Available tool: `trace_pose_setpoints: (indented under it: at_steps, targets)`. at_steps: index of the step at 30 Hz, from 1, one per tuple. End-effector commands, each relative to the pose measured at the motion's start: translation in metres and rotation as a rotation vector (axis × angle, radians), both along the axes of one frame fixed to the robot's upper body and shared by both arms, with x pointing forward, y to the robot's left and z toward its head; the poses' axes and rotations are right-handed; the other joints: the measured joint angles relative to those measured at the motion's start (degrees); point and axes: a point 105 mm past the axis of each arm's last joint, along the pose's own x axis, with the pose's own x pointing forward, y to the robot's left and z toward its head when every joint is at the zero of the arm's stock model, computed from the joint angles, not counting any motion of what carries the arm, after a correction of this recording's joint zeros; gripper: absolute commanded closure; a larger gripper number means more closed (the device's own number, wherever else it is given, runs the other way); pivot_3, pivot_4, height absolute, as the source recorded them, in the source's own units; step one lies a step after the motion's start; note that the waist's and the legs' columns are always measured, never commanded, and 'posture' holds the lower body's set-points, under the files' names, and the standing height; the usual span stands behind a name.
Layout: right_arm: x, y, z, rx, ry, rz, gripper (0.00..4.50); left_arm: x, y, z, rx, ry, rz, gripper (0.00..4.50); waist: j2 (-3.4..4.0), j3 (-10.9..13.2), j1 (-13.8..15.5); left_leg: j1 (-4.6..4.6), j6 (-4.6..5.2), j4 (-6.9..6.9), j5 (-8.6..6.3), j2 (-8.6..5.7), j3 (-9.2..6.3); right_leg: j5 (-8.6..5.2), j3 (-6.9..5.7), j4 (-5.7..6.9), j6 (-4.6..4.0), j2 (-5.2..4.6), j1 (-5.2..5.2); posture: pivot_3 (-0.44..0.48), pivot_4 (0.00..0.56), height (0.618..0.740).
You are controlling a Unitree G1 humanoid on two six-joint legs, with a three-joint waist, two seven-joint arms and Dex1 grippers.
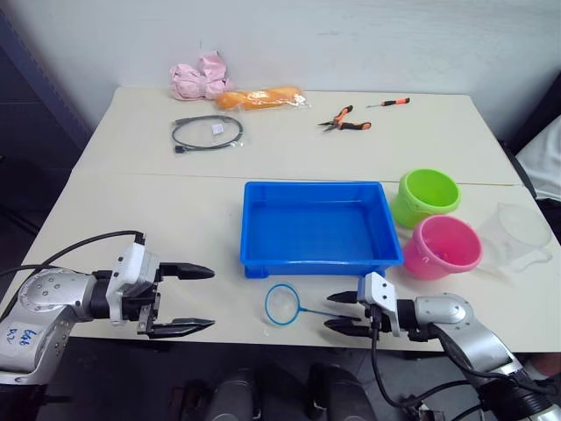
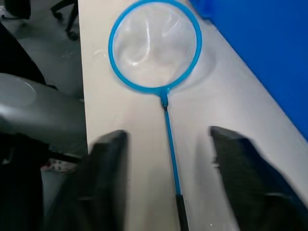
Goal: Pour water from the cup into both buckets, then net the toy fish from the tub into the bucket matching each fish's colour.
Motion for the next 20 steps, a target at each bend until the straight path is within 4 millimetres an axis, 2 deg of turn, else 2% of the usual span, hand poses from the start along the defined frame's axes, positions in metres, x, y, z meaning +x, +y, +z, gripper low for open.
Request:
trace_pose_setpoints:
  at_steps: [1,6,9,12,14,16,20]
  targets:
    - [-0.004,-0.011,0.027,0.045,-0.025,-0.024,0.05,-0.007,0.019,-0.001,0.05,0.055,0.048,0.0,0.02,0.01,-0.22,0.0,0.0,0.0,-0.01,0.0,0.0,0.0,0.01,0.0,0.0,-0.01,0.0,0.0,0.15,0.74]
    - [-0.027,-0.033,0.056,0.042,-0.045,-0.049,0.05,0.0,0.042,-0.002,0.038,-0.027,0.227,0.0,0.02,0.02,0.04,0.0,-0.04,-0.06,-0.1,0.07,-0.05,-0.02,0.01,-0.07,-0.03,-0.01,-0.01,0.0,0.15,0.74]
    - [-0.034,-0.066,0.087,-0.006,-0.114,-0.153,0.05,0.001,0.073,-0.014,0.173,-0.106,0.394,0.0,0.11,0.04,0.43,0.0,-0.17,-0.06,-0.19,0.07,-0.02,-0.02,0.04,-0.14,-0.03,0.0,0.0,0.0,0.15,0.74]
    - [-0.042,-0.108,0.119,-0.075,-0.246,-0.256,0.05,-0.003,0.093,-0.016,0.181,-0.128,0.508,0.0,0.09,0.02,0.61,0.02,-0.18,-0.1,-0.27,0.09,0.04,-0.02,0.08,-0.2,-0.04,0.01,0.0,0.0,0.15,0.74]
    - [-0.045,-0.142,0.129,-0.2,-0.322,-0.318,0.05,-0.004,0.106,-0.026,0.183,-0.097,0.568,0.0,0.06,0.0,0.86,0.03,-0.19,-0.1,-0.34,0.11,0.03,-0.02,0.07,-0.24,-0.04,0.02,0.02,0.0,0.15,0.74]
    - [-0.043,-0.169,0.139,-0.223,-0.348,-0.433,0.05,0.005,0.12,-0.035,0.189,-0.103,0.653,0.0,0.04,-0.02,1.0,0.11,-0.14,-0.1,-0.41,0.11,0.06,-0.02,0.08,-0.27,-0.04,0.02,0.1,0.0,0.15,0.74]
    - [-0.04,-0.19,0.15,-0.22,-0.395,-0.511,0.05,0.015,0.133,-0.039,0.234,-0.158,0.69,0.0,0.0,-0.04,1.01,0.13,0.04,-0.12,-0.57,0.12,0.07,-0.03,0.09,-0.29,-0.05,-0.01,0.07,0.0,0.15,0.74]
